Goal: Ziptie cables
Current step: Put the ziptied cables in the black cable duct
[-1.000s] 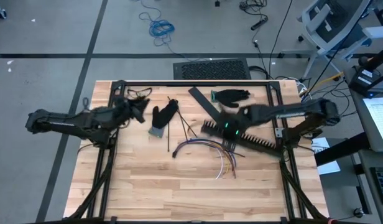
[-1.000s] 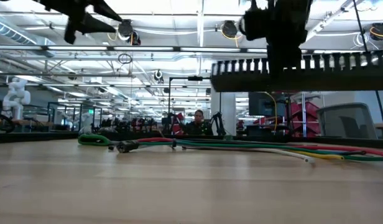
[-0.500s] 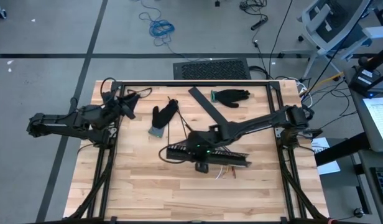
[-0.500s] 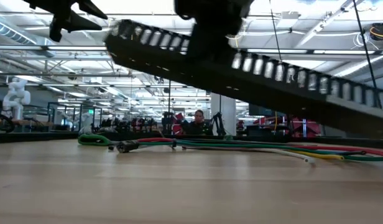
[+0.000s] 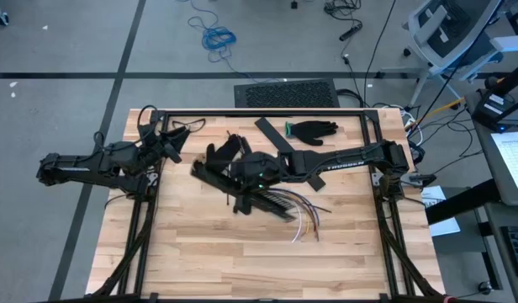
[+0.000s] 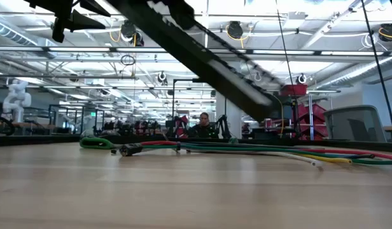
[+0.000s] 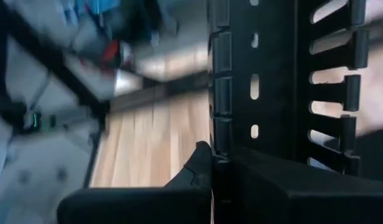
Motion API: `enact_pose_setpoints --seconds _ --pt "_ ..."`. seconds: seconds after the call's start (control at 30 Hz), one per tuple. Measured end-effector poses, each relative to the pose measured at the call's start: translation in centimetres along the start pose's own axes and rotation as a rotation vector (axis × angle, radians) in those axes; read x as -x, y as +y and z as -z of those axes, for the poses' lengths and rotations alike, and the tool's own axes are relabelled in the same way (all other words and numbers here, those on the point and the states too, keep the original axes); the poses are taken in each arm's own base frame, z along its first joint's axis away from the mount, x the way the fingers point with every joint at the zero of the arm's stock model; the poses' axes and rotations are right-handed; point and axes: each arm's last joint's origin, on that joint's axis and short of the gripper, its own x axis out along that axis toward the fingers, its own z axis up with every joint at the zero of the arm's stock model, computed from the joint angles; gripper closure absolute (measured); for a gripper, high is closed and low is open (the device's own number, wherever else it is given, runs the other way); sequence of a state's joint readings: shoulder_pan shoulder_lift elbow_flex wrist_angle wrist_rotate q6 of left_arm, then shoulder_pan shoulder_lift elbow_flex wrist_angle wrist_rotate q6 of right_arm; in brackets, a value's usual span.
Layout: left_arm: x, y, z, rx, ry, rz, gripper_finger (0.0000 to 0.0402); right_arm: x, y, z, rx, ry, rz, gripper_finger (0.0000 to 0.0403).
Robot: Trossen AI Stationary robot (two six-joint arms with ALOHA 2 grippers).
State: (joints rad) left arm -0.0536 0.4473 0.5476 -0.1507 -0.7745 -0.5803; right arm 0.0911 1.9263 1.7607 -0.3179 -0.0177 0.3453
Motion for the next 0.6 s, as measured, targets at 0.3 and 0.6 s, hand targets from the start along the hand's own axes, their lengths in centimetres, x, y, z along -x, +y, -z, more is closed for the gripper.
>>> enact_pose_setpoints --seconds 0.3,0.6 --pt "0.0 0.0 0.0 0.067 0.002 0.003 0.0244 -3.2 1.7 4.0 0.075 0.147 0.029 0.0403" --pt "0.0 0.0 0.1 0.057 0.005 0.002 0.0244 -8.2 2.2 11.7 0.103 0.462 0.043 0.0403"
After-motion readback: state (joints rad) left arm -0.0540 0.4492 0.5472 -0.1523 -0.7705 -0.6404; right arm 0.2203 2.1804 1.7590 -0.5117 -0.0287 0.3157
